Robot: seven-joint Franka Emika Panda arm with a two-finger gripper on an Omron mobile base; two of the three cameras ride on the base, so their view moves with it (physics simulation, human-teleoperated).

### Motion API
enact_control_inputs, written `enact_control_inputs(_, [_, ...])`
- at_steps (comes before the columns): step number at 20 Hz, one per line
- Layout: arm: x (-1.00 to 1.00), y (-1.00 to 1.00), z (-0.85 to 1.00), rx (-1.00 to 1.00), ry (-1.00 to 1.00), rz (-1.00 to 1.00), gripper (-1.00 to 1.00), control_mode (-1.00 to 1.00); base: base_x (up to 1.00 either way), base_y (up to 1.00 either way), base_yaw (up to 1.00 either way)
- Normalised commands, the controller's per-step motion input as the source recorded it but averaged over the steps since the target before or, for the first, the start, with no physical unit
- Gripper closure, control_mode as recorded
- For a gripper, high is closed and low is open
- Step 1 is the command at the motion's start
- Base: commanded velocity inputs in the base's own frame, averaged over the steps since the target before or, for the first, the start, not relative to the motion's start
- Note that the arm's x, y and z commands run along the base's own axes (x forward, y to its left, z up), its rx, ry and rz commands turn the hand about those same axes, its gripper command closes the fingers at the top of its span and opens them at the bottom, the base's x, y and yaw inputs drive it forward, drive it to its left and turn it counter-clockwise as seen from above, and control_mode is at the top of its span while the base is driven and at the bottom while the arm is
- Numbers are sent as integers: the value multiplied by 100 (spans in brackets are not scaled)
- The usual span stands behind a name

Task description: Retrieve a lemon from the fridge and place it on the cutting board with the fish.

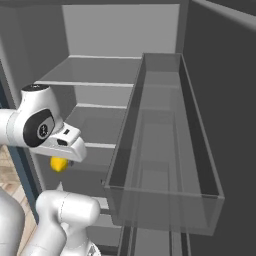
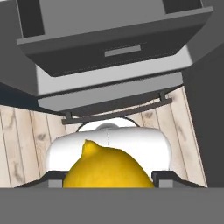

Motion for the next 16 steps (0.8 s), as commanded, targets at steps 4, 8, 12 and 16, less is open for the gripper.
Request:
enact_control_inputs(4, [-7, 0, 0, 0, 0, 0, 100, -100, 0, 0, 0])
enact_control_inputs(8, [-28, 3, -1, 0, 0, 0, 100, 100, -19, 4, 0])
enact_control_inputs(12, [0, 0, 0, 0, 0, 0, 100, 100, -93, 29, 0])
enact_control_inputs(16, [0, 0, 0, 0, 0, 0, 100, 100, -99, 41, -8])
